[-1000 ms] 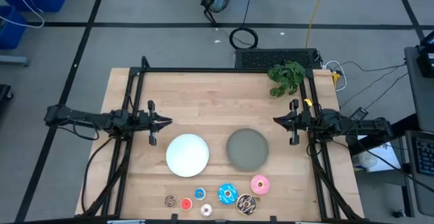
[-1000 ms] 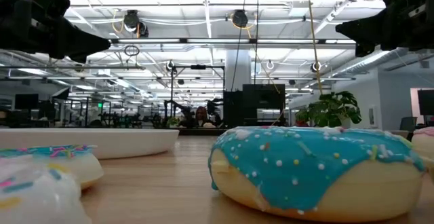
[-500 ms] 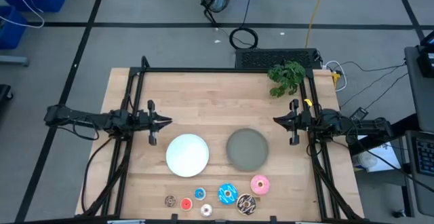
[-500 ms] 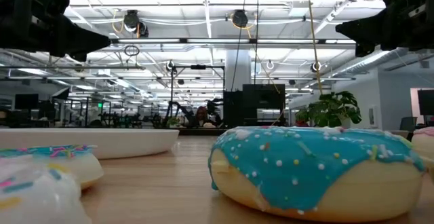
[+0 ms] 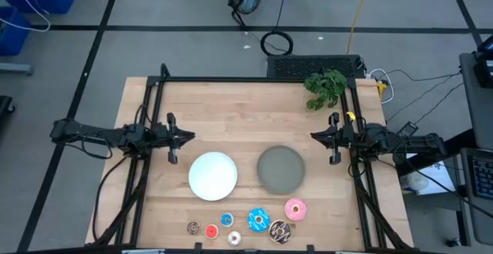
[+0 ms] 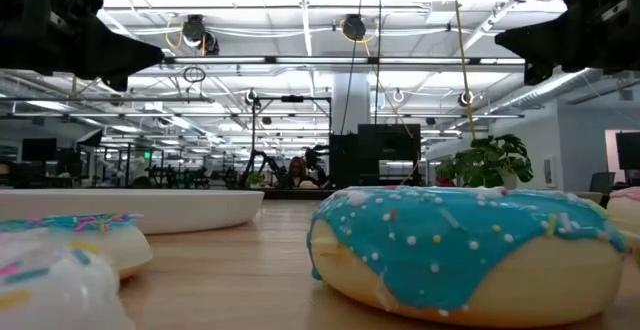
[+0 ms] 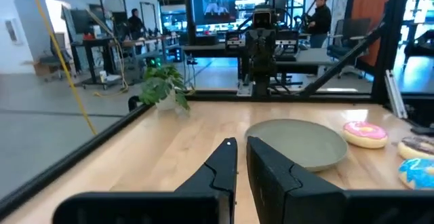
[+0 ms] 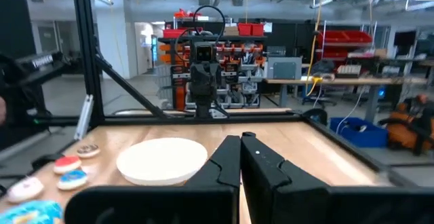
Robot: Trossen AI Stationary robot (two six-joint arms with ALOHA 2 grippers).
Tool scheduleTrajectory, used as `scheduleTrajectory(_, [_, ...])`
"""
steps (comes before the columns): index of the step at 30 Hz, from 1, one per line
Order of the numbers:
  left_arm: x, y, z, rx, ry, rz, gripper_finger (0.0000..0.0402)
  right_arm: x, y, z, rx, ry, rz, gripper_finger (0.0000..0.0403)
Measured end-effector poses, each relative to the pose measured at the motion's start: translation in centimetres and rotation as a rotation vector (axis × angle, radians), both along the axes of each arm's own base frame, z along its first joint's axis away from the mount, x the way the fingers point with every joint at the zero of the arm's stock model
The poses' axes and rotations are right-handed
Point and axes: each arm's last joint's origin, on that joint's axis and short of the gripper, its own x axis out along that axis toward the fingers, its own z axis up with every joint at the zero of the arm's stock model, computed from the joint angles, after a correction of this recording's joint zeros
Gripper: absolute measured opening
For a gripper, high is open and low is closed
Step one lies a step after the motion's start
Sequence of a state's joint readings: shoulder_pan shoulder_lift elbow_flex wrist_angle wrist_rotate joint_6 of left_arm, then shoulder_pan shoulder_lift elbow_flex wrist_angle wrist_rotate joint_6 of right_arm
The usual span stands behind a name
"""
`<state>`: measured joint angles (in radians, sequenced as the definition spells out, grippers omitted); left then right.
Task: Pick & Place donuts
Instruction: Put the big pink donut on the gray plate
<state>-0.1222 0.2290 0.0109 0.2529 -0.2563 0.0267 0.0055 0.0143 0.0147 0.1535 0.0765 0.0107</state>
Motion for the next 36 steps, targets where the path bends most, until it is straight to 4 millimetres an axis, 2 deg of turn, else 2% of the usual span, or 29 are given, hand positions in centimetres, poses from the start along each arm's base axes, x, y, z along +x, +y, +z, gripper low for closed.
scheduleTrajectory(9, [0.0, 0.2, 0.0, 0.1, 0.02, 0.068, 0.0042, 0.0, 0.0, -0.2, 0.193, 0.002, 0.026, 0.0])
scheduleTrajectory(14, [0.0, 0.2, 0.1, 0.077, -0.001, 0.071, 0.0042, 0.0, 0.0, 0.0, 0.21, -0.015, 0.03, 0.0])
scheduleTrajectory(19, [0.0, 0.2, -0.2, 0.052, 0.034, 0.07, 0.0042, 0.0, 0.0, -0.1, 0.15, 0.005, 0.021, 0.0])
scheduleTrajectory(24, [-0.1, 0.4, 0.3, 0.16, 0.003, 0.117, 0.0042, 0.1, 0.0, -0.6, 0.029, 0.056, 0.004, 0.0])
scheduleTrajectory(27, [-0.1, 0.4, 0.3, 0.196, 0.006, 0.128, 0.0042, 0.1, 0.0, -0.8, 0.025, 0.077, 0.003, 0.0])
scheduleTrajectory(36, [-0.1, 0.5, 0.3, 0.218, 0.011, 0.133, 0.0042, -0.1, 0.0, 0.4, -0.021, -0.042, -0.006, 0.0])
